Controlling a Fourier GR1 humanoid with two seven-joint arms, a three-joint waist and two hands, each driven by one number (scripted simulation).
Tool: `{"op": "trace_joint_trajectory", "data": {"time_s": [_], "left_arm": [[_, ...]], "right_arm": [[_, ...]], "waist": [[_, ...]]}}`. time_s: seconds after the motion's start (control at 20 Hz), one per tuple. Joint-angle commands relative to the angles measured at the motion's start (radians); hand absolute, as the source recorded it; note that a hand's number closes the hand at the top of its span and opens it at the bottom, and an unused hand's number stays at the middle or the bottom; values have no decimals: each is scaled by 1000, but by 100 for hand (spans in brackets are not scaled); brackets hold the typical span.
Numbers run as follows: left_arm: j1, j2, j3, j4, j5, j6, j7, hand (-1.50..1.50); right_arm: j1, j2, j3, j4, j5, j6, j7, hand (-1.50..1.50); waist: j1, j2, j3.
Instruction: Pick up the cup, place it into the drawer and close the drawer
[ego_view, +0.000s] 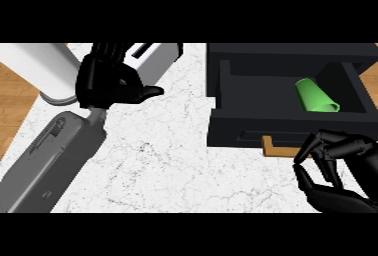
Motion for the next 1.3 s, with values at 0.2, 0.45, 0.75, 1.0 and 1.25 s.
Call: {"op": "trace_joint_trajectory", "data": {"time_s": [0.2,0.45,0.75,1.0,1.25], "left_arm": [[222,108,57,-191,28,-63,-2,-150],[330,171,121,-192,45,-181,-30,-150],[511,194,177,-287,49,-269,-56,-150],[531,150,201,-222,-13,-317,-107,-150],[591,151,276,-269,-1,-389,-66,-150]], "right_arm": [[-33,-90,139,110,372,-3,-197,150],[-89,-90,232,292,576,-92,-259,150],[-179,3,279,553,715,-240,-331,-150],[-251,11,276,769,790,-278,-385,-150],[-384,54,226,962,808,-276,-405,-150]], "waist": [[6,4,1],[-5,10,0],[-11,9,0],[-20,10,0],[-19,9,0]]}}
